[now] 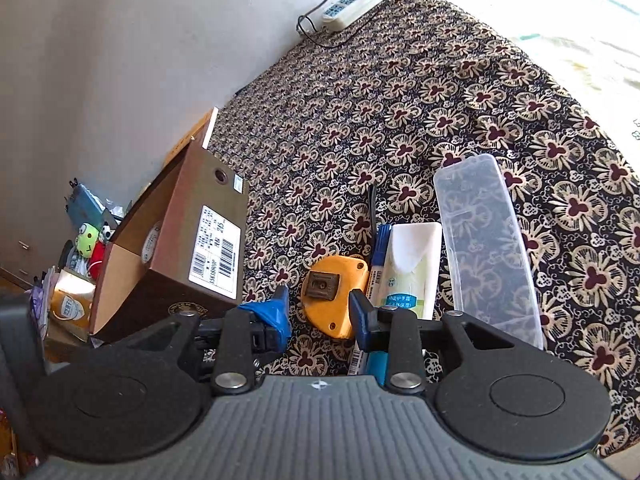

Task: Organize rigid objects
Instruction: 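Move the right tool back to the orange tape measure, then close the right tool on the orange tape measure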

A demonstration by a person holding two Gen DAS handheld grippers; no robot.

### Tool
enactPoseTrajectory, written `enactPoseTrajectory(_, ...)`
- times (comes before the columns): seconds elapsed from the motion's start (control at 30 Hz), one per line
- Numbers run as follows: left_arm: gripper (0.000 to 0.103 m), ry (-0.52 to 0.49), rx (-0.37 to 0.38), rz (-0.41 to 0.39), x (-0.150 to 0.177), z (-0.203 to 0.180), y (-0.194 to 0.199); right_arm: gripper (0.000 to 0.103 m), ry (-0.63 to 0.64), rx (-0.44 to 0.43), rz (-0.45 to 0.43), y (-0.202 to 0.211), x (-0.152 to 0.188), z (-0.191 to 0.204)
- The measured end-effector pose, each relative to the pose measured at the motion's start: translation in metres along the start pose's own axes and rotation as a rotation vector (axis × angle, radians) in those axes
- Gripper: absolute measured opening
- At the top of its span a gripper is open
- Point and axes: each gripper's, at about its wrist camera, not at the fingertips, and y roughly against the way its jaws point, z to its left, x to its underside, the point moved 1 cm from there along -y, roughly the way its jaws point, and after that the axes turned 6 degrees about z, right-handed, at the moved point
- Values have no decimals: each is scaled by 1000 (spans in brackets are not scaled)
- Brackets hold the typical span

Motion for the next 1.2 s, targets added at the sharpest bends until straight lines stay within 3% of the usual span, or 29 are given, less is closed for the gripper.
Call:
enactPoseTrajectory(0.17,78,-36,79,-17,1,6,-8,16,2,16,26,-19,-7,3)
enactPoseTrajectory(0.23,86,-51,116,-15,0,8,-13,16,5,27,37,-26,-9,3)
enactPoseTrajectory(0.43,86,-63,175,0,-6,13,-26,18,22,89,53,-49,-16,4)
enactPoseTrajectory(0.87,86,-107,207,24,-15,15,-44,19,42,41,108,-80,-25,12)
enactPoseTrajectory(1.13,85,-184,140,-2,-15,1,-51,16,177,-17,89,-86,-18,15)
enactPoseTrajectory(1.2,79,-190,143,-16,-15,0,-51,15,177,-27,89,-86,-19,13)
